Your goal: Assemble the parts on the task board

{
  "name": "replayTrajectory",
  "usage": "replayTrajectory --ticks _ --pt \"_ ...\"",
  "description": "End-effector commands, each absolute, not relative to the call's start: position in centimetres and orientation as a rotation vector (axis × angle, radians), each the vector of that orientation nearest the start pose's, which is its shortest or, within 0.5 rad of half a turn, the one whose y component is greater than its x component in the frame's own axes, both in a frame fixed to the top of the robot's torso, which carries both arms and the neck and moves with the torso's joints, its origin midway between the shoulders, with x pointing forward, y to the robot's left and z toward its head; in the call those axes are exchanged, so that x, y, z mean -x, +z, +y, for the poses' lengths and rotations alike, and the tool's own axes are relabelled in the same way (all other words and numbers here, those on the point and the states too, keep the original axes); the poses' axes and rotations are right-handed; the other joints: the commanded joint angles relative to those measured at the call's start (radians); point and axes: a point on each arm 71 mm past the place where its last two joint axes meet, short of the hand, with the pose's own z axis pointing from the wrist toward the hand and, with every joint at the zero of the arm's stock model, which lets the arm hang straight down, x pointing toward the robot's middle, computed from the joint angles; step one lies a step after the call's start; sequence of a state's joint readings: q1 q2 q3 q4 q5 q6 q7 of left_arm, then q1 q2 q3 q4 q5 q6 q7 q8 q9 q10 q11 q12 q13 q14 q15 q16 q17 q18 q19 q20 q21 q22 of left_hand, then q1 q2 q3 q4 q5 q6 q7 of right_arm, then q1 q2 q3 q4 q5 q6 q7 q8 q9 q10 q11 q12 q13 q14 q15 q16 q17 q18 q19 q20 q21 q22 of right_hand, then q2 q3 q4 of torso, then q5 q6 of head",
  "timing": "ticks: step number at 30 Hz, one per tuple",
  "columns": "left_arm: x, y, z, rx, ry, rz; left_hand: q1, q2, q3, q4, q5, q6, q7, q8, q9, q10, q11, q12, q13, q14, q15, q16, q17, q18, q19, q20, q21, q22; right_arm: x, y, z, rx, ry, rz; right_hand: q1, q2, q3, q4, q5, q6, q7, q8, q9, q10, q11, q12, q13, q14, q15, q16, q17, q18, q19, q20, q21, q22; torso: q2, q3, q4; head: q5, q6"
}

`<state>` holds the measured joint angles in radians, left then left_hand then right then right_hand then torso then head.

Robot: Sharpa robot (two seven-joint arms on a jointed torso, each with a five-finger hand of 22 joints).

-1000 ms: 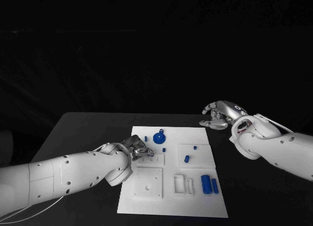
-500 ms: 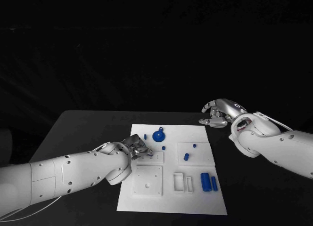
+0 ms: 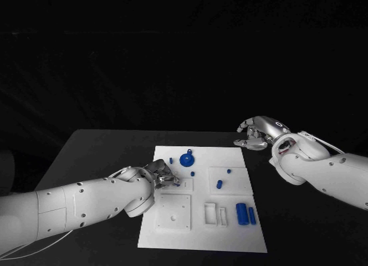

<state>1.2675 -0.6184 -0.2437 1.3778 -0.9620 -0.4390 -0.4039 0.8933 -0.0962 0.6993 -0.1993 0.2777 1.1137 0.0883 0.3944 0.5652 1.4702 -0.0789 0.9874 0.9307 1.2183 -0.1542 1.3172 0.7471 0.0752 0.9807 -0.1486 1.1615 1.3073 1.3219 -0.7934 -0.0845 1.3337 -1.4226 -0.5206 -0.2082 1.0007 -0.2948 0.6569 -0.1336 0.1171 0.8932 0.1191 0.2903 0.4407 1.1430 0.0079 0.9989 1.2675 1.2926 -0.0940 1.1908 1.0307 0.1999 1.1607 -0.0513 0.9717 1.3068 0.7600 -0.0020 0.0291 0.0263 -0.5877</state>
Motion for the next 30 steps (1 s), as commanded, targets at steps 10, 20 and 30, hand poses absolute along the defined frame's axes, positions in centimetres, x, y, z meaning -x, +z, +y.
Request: replayTrajectory --ticks 10,20,30 --pt "-49.98 -24.44 15.56 0.372 -0.515 1.958 0.006 -0.005 0.000 0.016 -0.028 0.127 -0.103 0.015 0.008 -0.043 -0.047 0.013 -0.009 0.036 -0.055 0.015 -0.009 0.009 -0.009 -0.122 0.009 0.016 -53.82 -13.72 -24.36 -0.035 0.439 1.444 0.008 0.000 0.000 0.007 0.014 0.020 0.008 0.008 0.000 -0.012 0.006 0.001 -0.003 0.006 -0.002 -0.006 0.002 0.062 0.004 0.002 -0.004 0.002 0.000 -0.0002 -0.0003 0.000 -0.001" --pt "-50.16 -24.44 15.78 0.365 -0.495 1.948 0.008 0.004 0.003 0.023 -0.026 0.128 -0.104 0.022 0.006 -0.045 -0.048 0.020 -0.016 0.035 -0.054 0.022 -0.015 0.009 -0.013 -0.121 0.012 0.015 -53.83 -13.73 -24.35 -0.035 0.440 1.446 0.007 0.000 -0.001 0.008 0.025 0.022 0.007 0.008 -0.001 -0.013 0.005 0.001 -0.004 0.006 -0.003 -0.007 0.004 0.062 0.004 0.002 -0.005 0.003 0.000 -0.0003 -0.0002 0.001 -0.001" --pt "-50.04 -24.54 15.59 0.341 -0.489 1.969 -0.004 0.021 0.008 -0.009 0.073 0.135 -0.109 0.047 0.001 -0.050 -0.053 0.043 -0.027 0.033 -0.043 0.046 -0.027 0.008 -0.023 -0.118 0.024 0.017 -53.82 -13.76 -24.35 -0.039 0.442 1.450 0.006 0.000 -0.003 0.009 0.035 0.024 0.007 0.009 -0.001 -0.014 0.004 0.001 -0.005 0.007 -0.003 -0.008 0.005 0.062 0.004 0.002 -0.006 0.004 0.001 -0.0012 0.0000 0.000 -0.004"
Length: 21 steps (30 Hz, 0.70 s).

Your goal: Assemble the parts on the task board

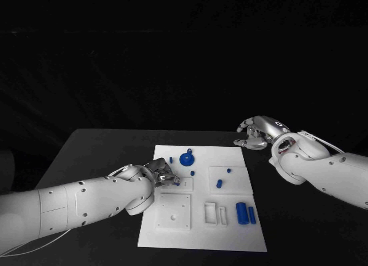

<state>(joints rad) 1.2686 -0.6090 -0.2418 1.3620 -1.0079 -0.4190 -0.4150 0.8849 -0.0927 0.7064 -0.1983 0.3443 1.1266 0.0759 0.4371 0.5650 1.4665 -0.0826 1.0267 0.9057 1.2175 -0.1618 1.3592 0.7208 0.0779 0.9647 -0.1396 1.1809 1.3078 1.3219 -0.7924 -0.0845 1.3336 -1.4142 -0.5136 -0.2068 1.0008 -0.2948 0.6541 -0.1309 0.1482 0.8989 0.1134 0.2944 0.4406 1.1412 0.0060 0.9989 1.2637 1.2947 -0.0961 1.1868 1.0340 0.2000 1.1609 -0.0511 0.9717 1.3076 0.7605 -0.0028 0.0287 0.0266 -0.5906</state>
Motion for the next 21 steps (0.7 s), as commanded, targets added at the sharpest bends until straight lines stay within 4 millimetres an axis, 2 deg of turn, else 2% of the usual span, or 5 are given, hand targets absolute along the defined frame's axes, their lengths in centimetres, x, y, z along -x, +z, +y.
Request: replayTrajectory --ticks 1,9,11,15,21 --pt "-50.01 -24.57 15.56 0.338 -0.488 1.975 0.005 0.017 0.001 -0.010 0.007 0.122 -0.097 0.005 0.001 -0.047 -0.049 0.004 -0.002 0.034 -0.035 0.004 -0.001 0.005 -0.007 -0.127 0.004 0.016 -53.82 -13.76 -24.35 -0.039 0.442 1.450 0.006 0.000 -0.001 0.006 0.004 0.019 0.012 0.005 -0.001 -0.012 0.006 0.002 -0.001 0.004 -0.001 -0.004 0.002 0.062 0.004 0.002 -0.006 0.003 0.000 -0.0005 0.0005 0.000 -0.001" --pt "-49.87 -24.74 15.33 0.315 -0.490 2.008 -0.008 0.009 -0.004 -0.009 -0.020 0.125 -0.099 0.015 -0.002 -0.048 -0.050 0.013 -0.007 0.033 -0.032 0.010 -0.008 0.005 -0.008 -0.126 0.008 0.015 -53.84 -13.77 -24.37 -0.039 0.441 1.452 0.005 0.000 -0.003 0.006 0.023 0.021 0.012 0.005 -0.001 -0.012 0.005 0.002 -0.003 0.005 -0.002 -0.006 0.003 0.062 0.004 0.002 -0.007 0.004 0.000 -0.0008 0.0001 -0.002 -0.002" --pt "-49.87 -24.75 15.29 0.313 -0.490 2.011 -0.012 0.002 -0.006 0.003 -0.085 0.125 -0.099 0.021 -0.005 -0.049 -0.050 0.017 -0.011 0.031 -0.031 0.013 -0.013 0.007 -0.009 -0.127 0.009 0.013 -53.84 -13.78 -24.35 -0.039 0.441 1.452 0.005 0.000 -0.004 0.007 0.026 0.021 0.012 0.005 -0.001 -0.012 0.005 0.003 -0.003 0.005 -0.002 -0.006 0.004 0.062 0.004 0.002 -0.007 0.004 0.000 -0.0008 0.0001 -0.002 -0.002" --pt "-49.87 -24.80 15.20 0.307 -0.490 2.018 -0.020 -0.007 -0.007 0.023 -0.138 0.123 -0.099 0.026 -0.010 -0.051 -0.050 0.021 -0.017 0.029 -0.031 0.017 -0.019 0.007 -0.009 -0.127 0.009 0.011 -53.86 -13.78 -24.30 -0.039 0.443 1.453 0.003 0.001 -0.005 0.008 0.031 0.021 0.011 0.005 -0.001 -0.013 0.005 0.003 -0.003 0.005 -0.002 -0.006 0.004 0.062 0.005 0.002 -0.008 0.005 0.000 -0.0004 0.0004 -0.002 -0.003" --pt "-49.86 -24.86 15.16 0.300 -0.489 2.029 -0.025 -0.007 -0.004 0.043 -0.147 0.122 -0.099 0.030 -0.013 -0.052 -0.050 0.024 -0.022 0.028 -0.031 0.020 -0.023 0.008 -0.011 -0.126 0.009 0.010 -53.87 -13.79 -24.31 -0.040 0.444 1.453 0.002 0.001 -0.005 0.009 0.038 0.022 0.011 0.005 -0.002 -0.013 0.005 0.003 -0.004 0.005 -0.002 -0.007 0.005 0.062 0.005 0.002 -0.008 0.005 0.000 0.0001 0.0001 -0.002 -0.003"
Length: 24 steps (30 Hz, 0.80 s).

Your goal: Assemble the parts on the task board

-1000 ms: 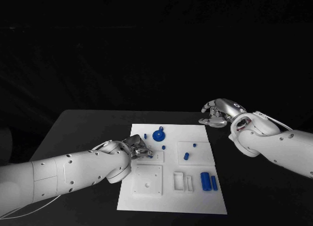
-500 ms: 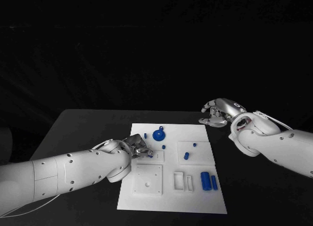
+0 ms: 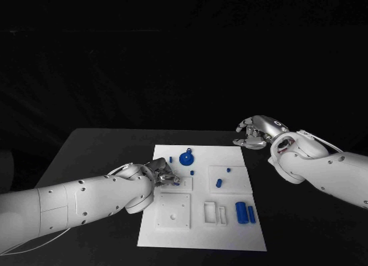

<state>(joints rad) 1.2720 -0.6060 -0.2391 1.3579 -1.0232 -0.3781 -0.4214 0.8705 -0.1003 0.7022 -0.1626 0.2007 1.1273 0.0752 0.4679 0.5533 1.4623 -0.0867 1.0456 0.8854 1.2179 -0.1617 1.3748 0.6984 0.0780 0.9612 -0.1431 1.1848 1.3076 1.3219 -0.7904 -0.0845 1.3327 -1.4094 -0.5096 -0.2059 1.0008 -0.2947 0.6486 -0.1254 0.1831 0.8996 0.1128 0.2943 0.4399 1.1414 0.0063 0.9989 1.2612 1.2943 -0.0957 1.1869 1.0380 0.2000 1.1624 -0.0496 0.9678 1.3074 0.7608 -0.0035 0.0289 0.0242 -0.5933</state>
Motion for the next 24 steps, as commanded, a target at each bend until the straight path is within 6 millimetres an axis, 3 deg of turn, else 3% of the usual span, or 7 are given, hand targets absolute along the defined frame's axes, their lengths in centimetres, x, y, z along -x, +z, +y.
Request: replayTrajectory --ticks 1,7,12,16,19,24 --pt "-49.86 -24.87 15.15 0.299 -0.489 2.030 -0.012 0.002 0.001 0.009 -0.003 0.121 -0.098 -0.001 -0.002 -0.048 -0.046 0.005 -0.002 0.027 -0.031 0.004 -0.001 0.008 -0.008 -0.123 0.005 0.010 -53.87 -13.79 -24.31 -0.040 0.444 1.453 0.002 0.001 0.000 0.004 0.004 0.021 0.012 0.005 -0.001 -0.013 0.005 0.003 -0.001 0.006 -0.003 -0.007 0.001 0.062 0.003 0.000 -0.004 0.006 0.000 0.0008 -0.0001 0.001 0.000" --pt "-49.83 -24.90 15.04 0.293 -0.491 2.037 -0.015 0.013 0.002 0.018 0.011 0.120 -0.097 0.003 -0.006 -0.050 -0.046 0.008 -0.006 0.025 -0.030 0.008 -0.005 0.008 -0.011 -0.122 0.006 0.011 -53.88 -13.79 -24.31 -0.041 0.444 1.454 -0.001 0.001 -0.001 0.006 0.010 0.022 0.012 0.005 -0.001 -0.013 0.005 0.004 -0.002 0.006 -0.003 -0.008 0.002 0.062 0.003 0.000 -0.005 0.006 0.000 0.0009 -0.0005 0.002 0.000" --pt "-49.82 -24.91 14.93 0.289 -0.493 2.040 -0.018 0.039 0.002 0.010 0.073 0.119 -0.098 0.011 -0.011 -0.052 -0.046 0.015 -0.013 0.023 -0.028 0.015 -0.011 0.008 -0.015 -0.121 0.010 0.012 -53.90 -13.81 -24.27 -0.041 0.445 1.455 -0.002 0.001 -0.002 0.007 0.016 0.023 0.012 0.006 -0.001 -0.013 0.005 0.004 -0.003 0.006 -0.003 -0.008 0.003 0.062 0.004 0.000 -0.005 0.007 0.000 0.0006 -0.0007 0.001 0.000" --pt "-49.84 -24.91 14.98 0.290 -0.492 2.038 -0.019 0.048 0.003 -0.002 0.101 0.119 -0.098 0.015 -0.014 -0.053 -0.046 0.019 -0.016 0.022 -0.026 0.019 -0.015 0.009 -0.017 -0.121 0.013 0.013 -53.90 -13.81 -24.31 -0.041 0.444 1.456 -0.004 0.001 -0.003 0.009 0.023 0.024 0.011 0.006 -0.001 -0.014 0.005 0.004 -0.003 0.006 -0.003 -0.009 0.003 0.062 0.004 0.000 -0.006 0.007 0.000 0.0004 -0.0006 0.001 -0.001" --pt "-49.91 -24.88 15.08 0.291 -0.488 2.032 -0.022 0.057 0.005 -0.016 0.147 0.120 -0.099 0.022 -0.018 -0.054 -0.047 0.024 -0.020 0.022 -0.025 0.024 -0.019 0.009 -0.017 -0.120 0.016 0.012 -53.90 -13.82 -24.32 -0.041 0.444 1.457 -0.005 0.001 -0.004 0.009 0.027 0.024 0.011 0.006 -0.002 -0.014 0.004 0.005 -0.003 0.006 -0.003 -0.009 0.004 0.062 0.004 0.000 -0.006 0.007 0.000 0.0000 0.0000 0.000 -0.001" --pt "-49.95 -24.86 15.12 0.286 -0.481 2.029 -0.020 0.060 0.008 -0.027 0.163 0.120 -0.100 0.026 -0.020 -0.055 -0.048 0.028 -0.024 0.022 -0.024 0.028 -0.022 0.010 -0.017 -0.120 0.017 0.012 -53.90 -13.82 -24.31 -0.041 0.445 1.457 -0.005 0.001 -0.004 0.010 0.030 0.024 0.011 0.006 -0.002 -0.014 0.004 0.005 -0.004 0.006 -0.003 -0.009 0.004 0.062 0.004 0.000 -0.006 0.008 0.000 -0.0005 0.0002 0.000 -0.001"
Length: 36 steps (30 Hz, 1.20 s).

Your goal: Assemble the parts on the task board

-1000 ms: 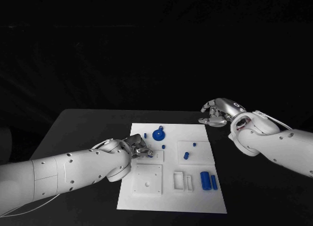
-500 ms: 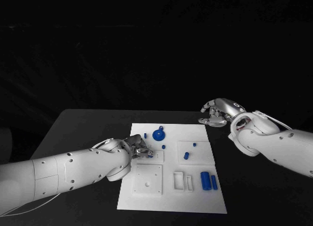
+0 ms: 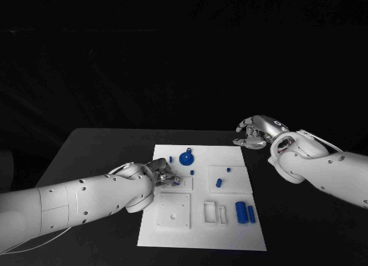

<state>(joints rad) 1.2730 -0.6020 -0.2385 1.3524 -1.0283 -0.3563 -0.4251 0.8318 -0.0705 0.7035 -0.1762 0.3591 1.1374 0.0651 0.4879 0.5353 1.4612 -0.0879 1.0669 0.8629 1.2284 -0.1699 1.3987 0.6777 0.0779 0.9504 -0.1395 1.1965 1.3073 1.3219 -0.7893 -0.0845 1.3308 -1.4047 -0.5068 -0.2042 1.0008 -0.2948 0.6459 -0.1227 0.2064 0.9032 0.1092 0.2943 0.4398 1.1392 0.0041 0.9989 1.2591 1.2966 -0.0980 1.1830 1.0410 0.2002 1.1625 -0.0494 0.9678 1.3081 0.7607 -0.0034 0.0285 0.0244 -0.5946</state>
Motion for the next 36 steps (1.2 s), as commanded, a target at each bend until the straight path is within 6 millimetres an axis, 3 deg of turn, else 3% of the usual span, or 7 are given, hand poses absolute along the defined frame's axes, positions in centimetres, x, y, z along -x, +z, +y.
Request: replayTrajectory --ticks 1,18,36 --pt "-49.94 -24.87 15.10 0.284 -0.481 2.030 0.019 0.031 0.007 -0.016 0.006 0.110 -0.091 0.007 -0.003 -0.054 -0.047 0.007 -0.002 0.012 -0.015 0.004 -0.002 0.010 -0.006 -0.124 0.006 0.012 -53.90 -13.82 -24.31 -0.041 0.445 1.458 -0.005 0.001 -0.002 0.007 0.007 0.020 0.015 0.006 -0.002 -0.012 0.006 0.005 -0.002 0.004 -0.001 -0.005 0.001 0.062 0.004 0.000 -0.006 0.007 0.000 -0.0005 0.0006 0.000 0.000" --pt "-50.08 -24.87 15.41 0.262 -0.454 2.028 0.026 0.036 0.014 -0.050 0.063 0.112 -0.094 0.020 -0.010 -0.056 -0.051 0.018 -0.010 0.014 -0.013 0.016 -0.009 0.011 -0.002 -0.123 0.012 0.010 -53.90 -13.84 -24.38 -0.041 0.443 1.460 -0.006 0.001 -0.003 0.007 0.010 0.021 0.015 0.006 -0.002 -0.012 0.006 0.005 -0.002 0.004 -0.001 -0.006 0.001 0.062 0.004 0.000 -0.006 0.007 0.000 0.0002 0.0005 0.000 0.001" --pt "-50.00 -24.99 15.59 0.249 -0.439 2.052 0.028 0.041 0.015 -0.065 0.090 0.114 -0.096 0.027 -0.014 -0.056 -0.053 0.026 -0.013 0.015 -0.015 0.025 -0.012 0.011 -0.001 -0.122 0.017 0.011 -53.91 -13.85 -24.38 -0.041 0.442 1.461 -0.007 0.001 -0.004 0.007 0.012 0.021 0.015 0.006 -0.002 -0.012 0.006 0.005 -0.002 0.004 -0.001 -0.006 0.002 0.062 0.004 0.000 -0.007 0.008 0.000 -0.0006 0.0006 -0.001 -0.003"
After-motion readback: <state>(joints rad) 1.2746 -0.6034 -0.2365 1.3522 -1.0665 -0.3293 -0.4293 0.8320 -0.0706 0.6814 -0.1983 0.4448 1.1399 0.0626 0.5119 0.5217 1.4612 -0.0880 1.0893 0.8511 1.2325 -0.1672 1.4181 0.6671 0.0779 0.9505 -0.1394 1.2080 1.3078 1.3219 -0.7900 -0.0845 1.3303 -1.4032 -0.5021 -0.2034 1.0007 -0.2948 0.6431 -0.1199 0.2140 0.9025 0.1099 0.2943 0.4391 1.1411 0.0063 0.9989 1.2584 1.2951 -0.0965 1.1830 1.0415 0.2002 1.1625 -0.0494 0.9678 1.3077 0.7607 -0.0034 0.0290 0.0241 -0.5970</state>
